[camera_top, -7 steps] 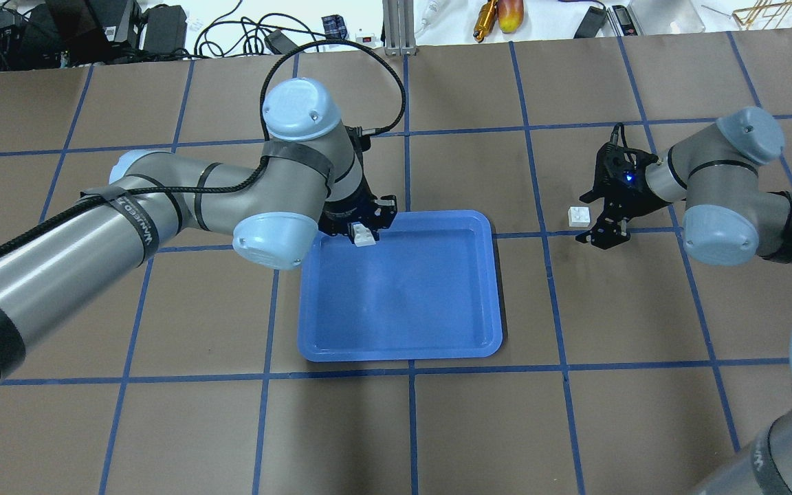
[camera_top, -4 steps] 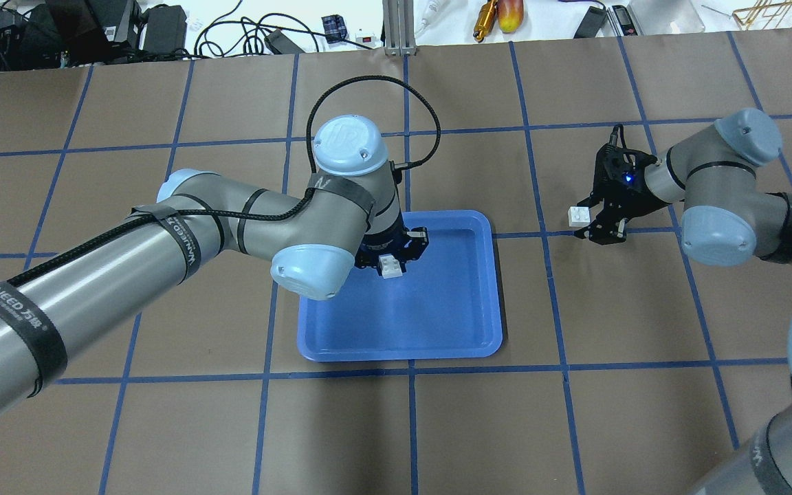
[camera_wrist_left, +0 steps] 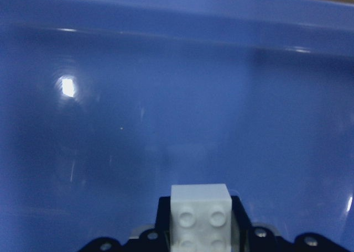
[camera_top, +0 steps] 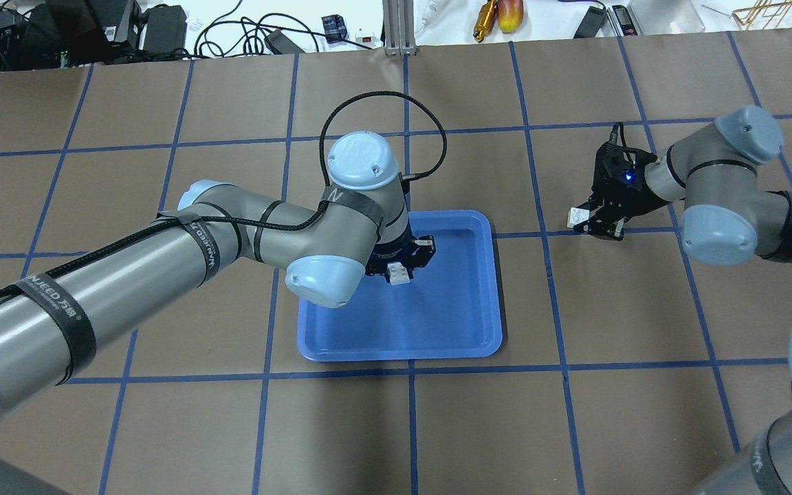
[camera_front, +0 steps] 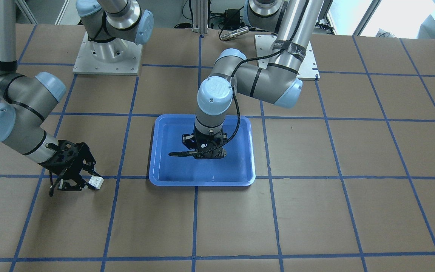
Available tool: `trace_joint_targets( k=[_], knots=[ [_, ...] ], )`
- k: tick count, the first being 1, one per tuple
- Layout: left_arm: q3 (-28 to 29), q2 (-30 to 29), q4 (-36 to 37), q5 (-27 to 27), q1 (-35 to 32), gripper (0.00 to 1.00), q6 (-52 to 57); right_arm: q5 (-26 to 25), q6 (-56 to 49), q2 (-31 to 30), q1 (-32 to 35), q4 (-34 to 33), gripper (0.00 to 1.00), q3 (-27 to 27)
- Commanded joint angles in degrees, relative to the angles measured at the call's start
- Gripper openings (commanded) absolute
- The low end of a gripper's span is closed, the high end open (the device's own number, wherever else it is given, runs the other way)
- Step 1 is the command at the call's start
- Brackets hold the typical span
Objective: Assemble white blocks and place on blue tray
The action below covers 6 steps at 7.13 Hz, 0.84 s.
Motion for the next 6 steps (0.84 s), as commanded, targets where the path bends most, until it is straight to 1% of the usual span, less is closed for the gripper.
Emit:
trace_joint_targets(
  k=[1, 3, 5, 6],
  knots=[
    [-0.59, -1.03, 0.79, 0.41, -0.44, 0.55, 0.83, 0.48, 1.12, -2.81, 1.16, 0.15, 0.00, -0.13],
    [-0.77, -0.94, 0.79, 0.42, -0.35, 0.92, 1.18, 0.30, 5.95, -7.73, 5.98, 2.69, 0.00, -0.22],
    [-0.42, 1.34, 0.80, 0.50, 0.78, 1.00, 3.36, 0.74, 8.14, -8.36, 10.82, 2.17, 0.00, -0.22],
    [-0.50, 2.74, -0.16, -0.36, 3.75, 1.00, 4.86, 0.66, 10.16, -8.28, 14.32, 2.08, 0.00, -0.13]
  ],
)
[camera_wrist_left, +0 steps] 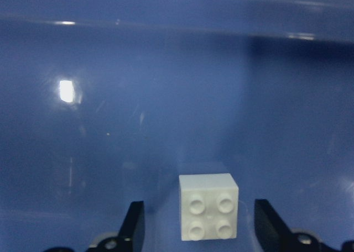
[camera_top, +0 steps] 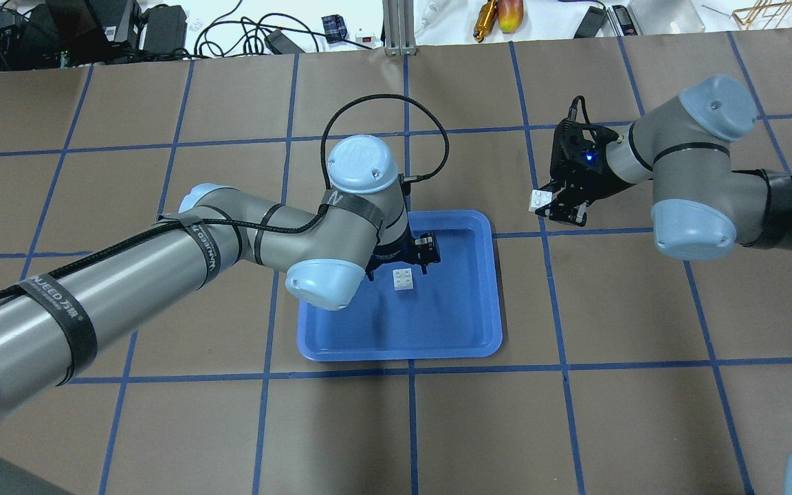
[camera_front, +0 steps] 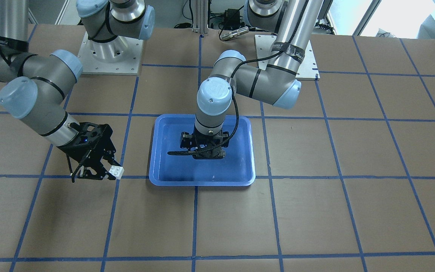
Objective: Assemble white blocks and place on blue tray
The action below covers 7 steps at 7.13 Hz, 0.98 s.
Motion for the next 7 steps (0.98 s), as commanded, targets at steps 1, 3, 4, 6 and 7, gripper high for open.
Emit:
trace_joint_targets(
  k=[1, 3, 4, 6, 7],
  knots=[
    [-0.52, 3.24, -2.27, -3.92, 5.74, 0.97, 4.40, 0.11, 3.76, 0.27, 7.16, -0.24, 0.00, -0.01],
    [-1.05, 5.70, -6.66, -4.48, 9.80, 0.51, 9.24, -0.32, 6.31, 0.54, 12.61, -0.59, 0.00, 0.51],
    [-2.01, 6.06, -6.68, -4.74, 11.20, 0.30, 10.83, -0.58, 7.71, 1.06, 15.07, -0.68, 0.00, 0.51],
    [-4.65, 6.07, -5.81, -7.27, 12.62, 0.05, 14.00, -0.59, 8.86, 3.77, 17.46, -6.09, 0.00, 1.21],
    [-4.66, 5.80, -5.71, -7.38, 12.28, 0.01, 13.05, -0.85, 10.35, 4.58, 17.99, -8.13, 0.00, 1.65]
  ],
)
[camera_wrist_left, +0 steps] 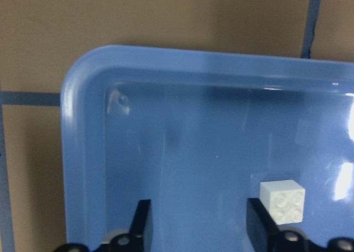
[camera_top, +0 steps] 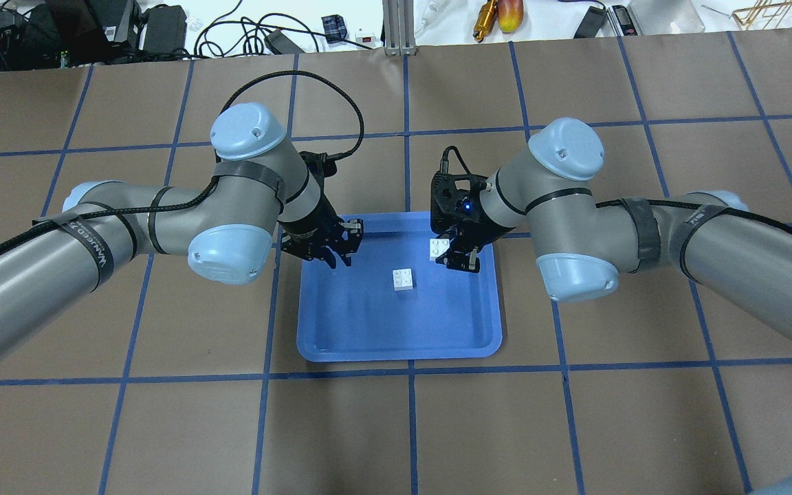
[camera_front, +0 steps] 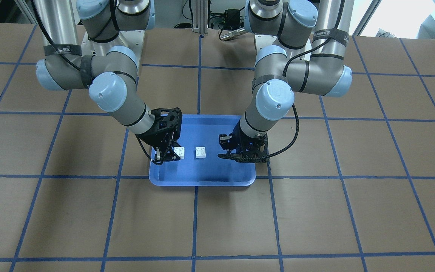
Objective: Assemble white blocks and place on blue tray
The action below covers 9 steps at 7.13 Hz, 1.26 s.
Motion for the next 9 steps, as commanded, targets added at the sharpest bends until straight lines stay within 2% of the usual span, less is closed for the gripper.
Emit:
trace_joint_targets(
  k=[1, 2, 9],
  knots=[
    [-0.77, -0.50, 0.28, -2.70, 0.09, 0.00, -0.18, -0.48, 1.93, 2.20, 1.26, -3.60, 0.00, 1.41],
    [-0.78, -1.37, 0.63, -4.81, -0.34, 0.00, -2.62, -0.66, 1.85, 2.64, 1.35, -3.43, 0.00, 1.59],
    [-0.95, -2.61, 3.71, -5.35, -2.36, 0.00, -4.32, -1.45, 6.68, 4.84, 4.86, -5.89, 0.00, 1.68]
  ],
)
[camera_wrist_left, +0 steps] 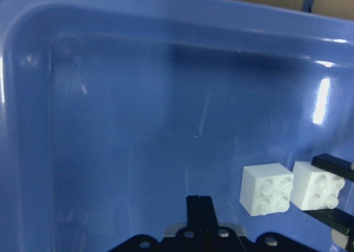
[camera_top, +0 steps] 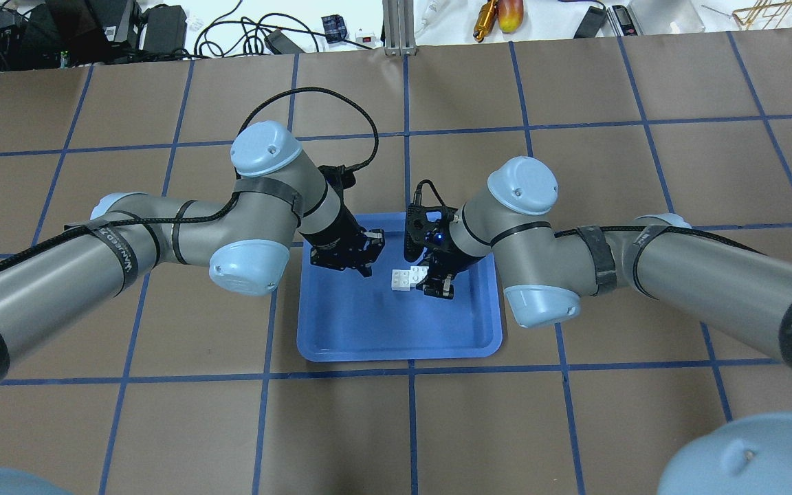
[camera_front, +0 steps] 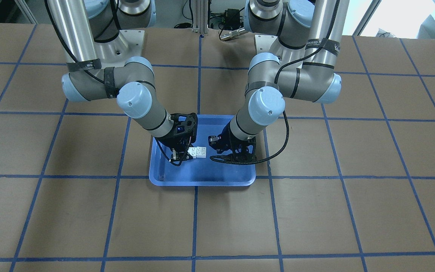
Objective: Assemble white blocks and place on blue tray
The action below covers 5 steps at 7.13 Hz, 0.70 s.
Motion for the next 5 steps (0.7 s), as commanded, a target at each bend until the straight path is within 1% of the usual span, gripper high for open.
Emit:
trace_joint_targets(
  k=[1, 5],
  knots=[
    [-0.15, -0.14, 0.06, 0.02, -0.58, 0.00, -0.12, -0.05, 1.07, 0.06, 0.54, -0.53, 0.00, 0.10],
    [-0.15, -0.14, 0.06, 0.02, -0.75, 0.02, -0.21, -0.05, 1.07, 0.23, 0.46, -1.32, 0.00, 0.10]
  ],
)
